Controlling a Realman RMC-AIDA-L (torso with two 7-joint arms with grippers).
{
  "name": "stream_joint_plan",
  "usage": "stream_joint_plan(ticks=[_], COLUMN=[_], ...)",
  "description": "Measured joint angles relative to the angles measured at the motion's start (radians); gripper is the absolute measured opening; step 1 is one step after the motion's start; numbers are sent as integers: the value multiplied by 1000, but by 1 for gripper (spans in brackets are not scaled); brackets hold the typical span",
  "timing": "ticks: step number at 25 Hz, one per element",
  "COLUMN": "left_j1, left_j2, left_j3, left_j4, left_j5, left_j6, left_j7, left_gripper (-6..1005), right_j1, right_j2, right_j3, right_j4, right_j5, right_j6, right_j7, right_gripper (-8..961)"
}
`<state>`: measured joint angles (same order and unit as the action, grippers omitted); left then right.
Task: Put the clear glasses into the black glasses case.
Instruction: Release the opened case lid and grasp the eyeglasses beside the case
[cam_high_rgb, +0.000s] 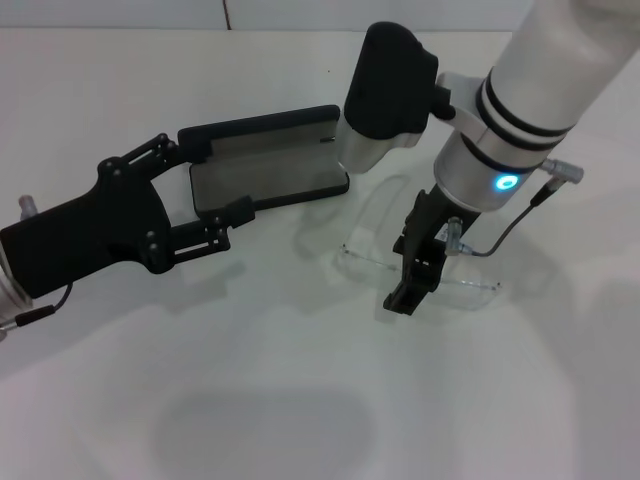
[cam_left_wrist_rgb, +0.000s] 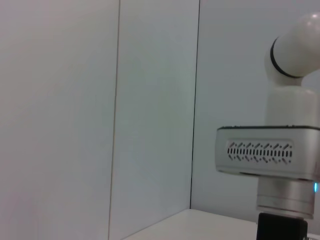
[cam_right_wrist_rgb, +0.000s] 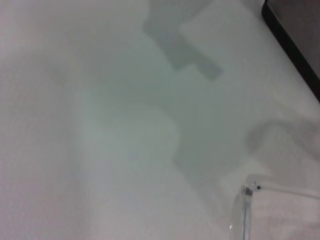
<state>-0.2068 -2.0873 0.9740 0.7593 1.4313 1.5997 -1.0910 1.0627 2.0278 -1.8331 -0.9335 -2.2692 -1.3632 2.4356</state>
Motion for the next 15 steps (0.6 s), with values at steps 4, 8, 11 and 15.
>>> stream_joint_plan(ticks=[4,8,11,15], left_j1=[-1,-4,-4,-5], left_j2=[0,-2,-2,-1], left_j3=[0,0,0,3], left_j4=[-1,-2,-2,-1], left_j5=[0,0,0,-2], left_j6=[0,0,0,1], left_j7=[0,0,0,0], left_gripper=[880,879,875,858], right_j1=[-2,-2,-4,-10], right_j2=[0,0,0,0], right_j3=[-25,-45,-48,-43], right_j4=[25,50,53,53], right_j5=[13,23,24,26], right_j6=[24,36,52,55], right_j7=[0,-2,-3,-2], right_gripper=[614,604,597,587])
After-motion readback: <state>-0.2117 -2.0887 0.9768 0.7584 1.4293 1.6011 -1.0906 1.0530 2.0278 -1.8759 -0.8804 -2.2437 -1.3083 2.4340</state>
